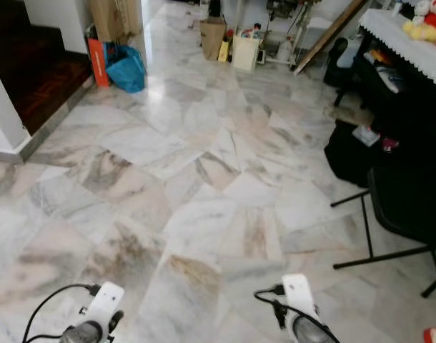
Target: Hang hanger
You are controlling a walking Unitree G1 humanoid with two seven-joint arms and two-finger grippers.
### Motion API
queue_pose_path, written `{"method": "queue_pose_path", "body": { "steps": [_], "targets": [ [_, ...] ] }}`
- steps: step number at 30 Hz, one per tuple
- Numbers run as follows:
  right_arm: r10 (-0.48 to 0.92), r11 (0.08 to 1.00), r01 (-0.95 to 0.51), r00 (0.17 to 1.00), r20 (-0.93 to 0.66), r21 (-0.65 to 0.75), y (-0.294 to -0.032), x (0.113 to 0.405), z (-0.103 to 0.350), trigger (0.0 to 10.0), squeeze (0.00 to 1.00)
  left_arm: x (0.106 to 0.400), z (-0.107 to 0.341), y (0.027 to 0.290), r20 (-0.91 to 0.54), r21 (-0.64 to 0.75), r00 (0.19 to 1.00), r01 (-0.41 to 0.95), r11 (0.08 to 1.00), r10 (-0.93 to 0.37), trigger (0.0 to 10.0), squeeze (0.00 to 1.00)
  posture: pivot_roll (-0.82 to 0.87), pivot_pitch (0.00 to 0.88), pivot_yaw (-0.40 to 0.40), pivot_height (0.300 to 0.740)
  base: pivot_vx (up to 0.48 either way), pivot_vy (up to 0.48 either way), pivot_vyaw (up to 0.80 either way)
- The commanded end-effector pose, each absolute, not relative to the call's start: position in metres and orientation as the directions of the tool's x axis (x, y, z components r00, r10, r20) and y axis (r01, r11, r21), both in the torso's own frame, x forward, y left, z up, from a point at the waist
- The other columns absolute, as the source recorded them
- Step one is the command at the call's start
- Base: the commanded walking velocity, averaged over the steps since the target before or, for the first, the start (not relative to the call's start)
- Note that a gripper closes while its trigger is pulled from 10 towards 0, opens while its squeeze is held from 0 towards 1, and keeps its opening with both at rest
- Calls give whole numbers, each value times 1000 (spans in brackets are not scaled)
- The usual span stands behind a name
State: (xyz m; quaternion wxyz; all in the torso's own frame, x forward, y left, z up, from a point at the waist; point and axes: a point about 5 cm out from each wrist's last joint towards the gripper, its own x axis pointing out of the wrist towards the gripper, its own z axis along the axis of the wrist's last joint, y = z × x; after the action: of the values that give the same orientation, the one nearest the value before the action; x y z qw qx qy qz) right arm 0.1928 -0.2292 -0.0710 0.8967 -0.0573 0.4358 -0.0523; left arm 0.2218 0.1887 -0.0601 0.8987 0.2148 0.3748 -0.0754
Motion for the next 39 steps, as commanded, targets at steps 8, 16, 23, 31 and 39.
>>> {"method": "queue_pose_path", "body": {
  "steps": [8,16,23,31,39],
  "targets": [
    [-138,990,73,633,-762,-119,-219,196,-71,10000,0,232,-54,201,-717,367,690,248,897,102,10000,0,10,0,-58,740,0,0,0],
    [-160,987,80,645,-747,-143,-225,208,-64,10000,0,227,-58,197,-717,333,689,204,921,107,10000,0,59,0,-100,740,0,0,0],
    [-156,987,67,610,-777,-145,-231,189,-72,10000,0,204,-71,202,-763,303,633,173,937,130,10000,0,25,0,-56,740,0,0,0],
    [-202,979,122,580,-789,-161,-243,165,-80,10000,0,202,-74,182,-779,289,627,322,902,26,10000,0,-38,0,8,740,0,0,0],
    [-170,984,60,587,-792,-167,-239,168,-80,10000,0,209,-71,179,-768,285,639,275,918,47,10000,0,-45,0,-76,740,0,0,0]
  ]
}}
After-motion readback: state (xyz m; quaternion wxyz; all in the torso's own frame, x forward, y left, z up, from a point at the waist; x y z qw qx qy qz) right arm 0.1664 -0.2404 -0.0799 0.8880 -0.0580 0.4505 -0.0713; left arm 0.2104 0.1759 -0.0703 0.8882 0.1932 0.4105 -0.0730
